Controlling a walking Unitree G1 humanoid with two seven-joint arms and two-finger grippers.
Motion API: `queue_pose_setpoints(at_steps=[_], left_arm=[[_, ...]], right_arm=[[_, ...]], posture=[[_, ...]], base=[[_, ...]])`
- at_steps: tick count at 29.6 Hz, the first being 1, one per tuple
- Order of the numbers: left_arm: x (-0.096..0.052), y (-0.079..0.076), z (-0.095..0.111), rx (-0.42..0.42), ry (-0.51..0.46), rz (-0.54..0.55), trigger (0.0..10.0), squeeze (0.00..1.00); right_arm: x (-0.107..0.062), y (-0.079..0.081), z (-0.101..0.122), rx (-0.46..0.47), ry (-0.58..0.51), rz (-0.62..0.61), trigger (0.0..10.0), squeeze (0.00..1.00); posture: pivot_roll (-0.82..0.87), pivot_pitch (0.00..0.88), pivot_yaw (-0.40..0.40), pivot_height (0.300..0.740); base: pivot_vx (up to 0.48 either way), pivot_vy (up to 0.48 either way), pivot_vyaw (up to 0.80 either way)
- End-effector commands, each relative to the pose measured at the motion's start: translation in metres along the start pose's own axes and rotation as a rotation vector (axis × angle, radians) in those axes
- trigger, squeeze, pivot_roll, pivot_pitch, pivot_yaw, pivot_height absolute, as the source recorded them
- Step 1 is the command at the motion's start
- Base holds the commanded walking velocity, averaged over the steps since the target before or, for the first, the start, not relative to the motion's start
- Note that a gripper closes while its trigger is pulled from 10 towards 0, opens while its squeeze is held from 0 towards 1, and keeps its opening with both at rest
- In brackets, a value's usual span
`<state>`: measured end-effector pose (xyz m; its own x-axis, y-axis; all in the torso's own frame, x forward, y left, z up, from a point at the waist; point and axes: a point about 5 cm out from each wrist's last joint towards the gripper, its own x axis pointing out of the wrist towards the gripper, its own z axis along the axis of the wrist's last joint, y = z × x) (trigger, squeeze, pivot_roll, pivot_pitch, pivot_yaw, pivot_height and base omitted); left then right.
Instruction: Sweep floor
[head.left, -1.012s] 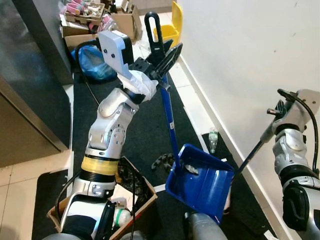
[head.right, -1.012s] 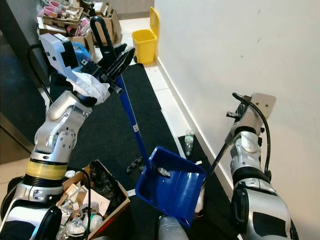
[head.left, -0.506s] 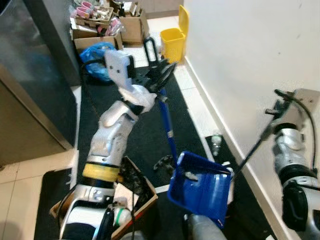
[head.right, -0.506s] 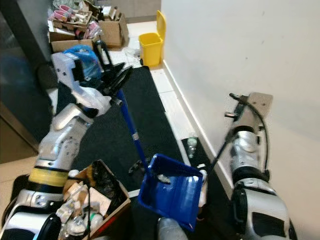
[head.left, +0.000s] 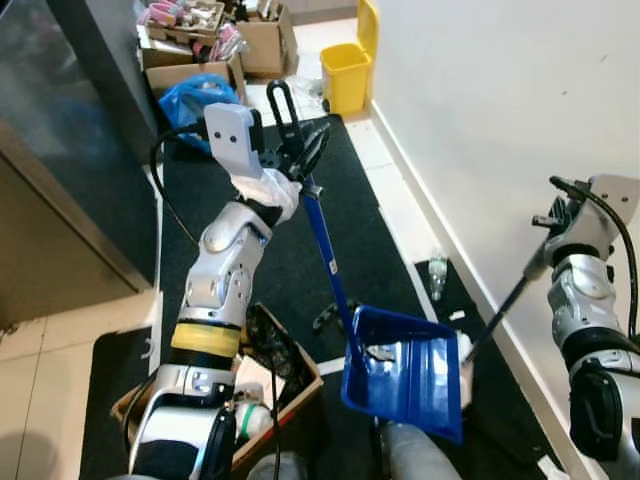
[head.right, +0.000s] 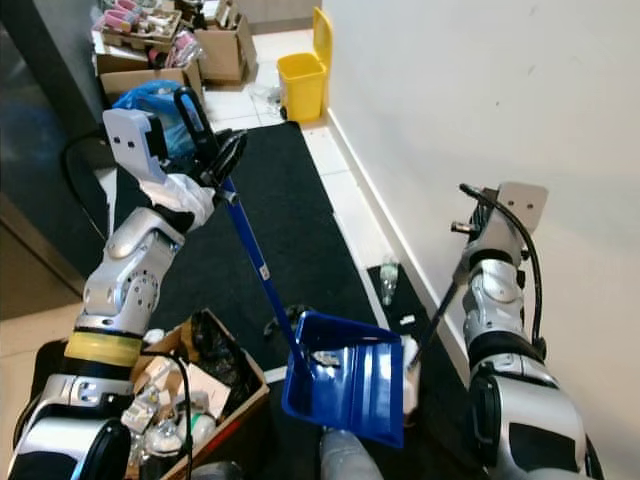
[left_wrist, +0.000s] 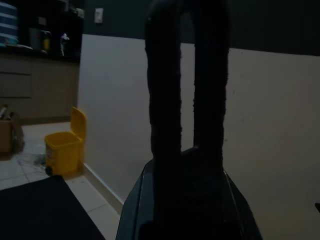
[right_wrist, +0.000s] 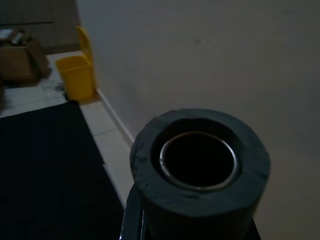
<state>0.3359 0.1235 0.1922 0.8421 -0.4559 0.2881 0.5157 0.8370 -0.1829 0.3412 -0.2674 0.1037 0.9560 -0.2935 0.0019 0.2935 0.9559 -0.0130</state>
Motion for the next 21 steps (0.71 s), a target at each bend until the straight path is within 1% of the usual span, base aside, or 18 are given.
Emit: queue_pose_setpoints(at_steps=[1, 8, 13, 18, 20, 21], left_arm=[[0.001, -0.005, -0.006, -0.009, 0.018, -0.020, 10.0, 0.00], [0.002, -0.006, -0.006, -0.008, 0.016, -0.021, 10.0, 0.00], [0.002, -0.009, -0.010, -0.013, 0.024, -0.028, 10.0, 0.00], [0.003, -0.011, -0.011, -0.013, 0.026, -0.036, 10.0, 0.00], [0.003, -0.012, -0.014, 0.003, 0.046, -0.042, 10.0, 0.00], [0.003, -0.013, -0.016, 0.008, 0.064, -0.044, 10.0, 0.00]], right_arm=[[0.001, -0.004, 0.003, 0.000, -0.011, -0.013, 10.0, 0.00], [0.001, -0.003, 0.003, 0.001, -0.012, -0.010, 10.0, 0.00], [0.002, -0.002, 0.004, -0.003, -0.010, -0.004, 10.0, 0.00], [0.002, -0.001, 0.005, -0.005, -0.011, 0.002, 10.0, 0.00], [0.003, 0.001, 0.006, -0.006, -0.014, 0.007, 10.0, 0.00], [0.004, 0.001, 0.007, -0.005, -0.014, 0.008, 10.0, 0.00]], posture=[[0.12, 0.019, -0.004, 0.740], [0.11, 0.015, -0.005, 0.740], [0.11, 0.010, -0.007, 0.740], [0.11, 0.006, -0.008, 0.740], [0.11, 0.000, -0.009, 0.740], [0.11, 0.000, -0.009, 0.740]], base=[[0.000, 0.000, -0.80], [0.000, 0.000, 0.00], [0.000, 0.000, -0.80], [0.000, 0.000, 0.00], [0.000, 0.000, -0.80], [-0.296, 0.000, 0.00]])
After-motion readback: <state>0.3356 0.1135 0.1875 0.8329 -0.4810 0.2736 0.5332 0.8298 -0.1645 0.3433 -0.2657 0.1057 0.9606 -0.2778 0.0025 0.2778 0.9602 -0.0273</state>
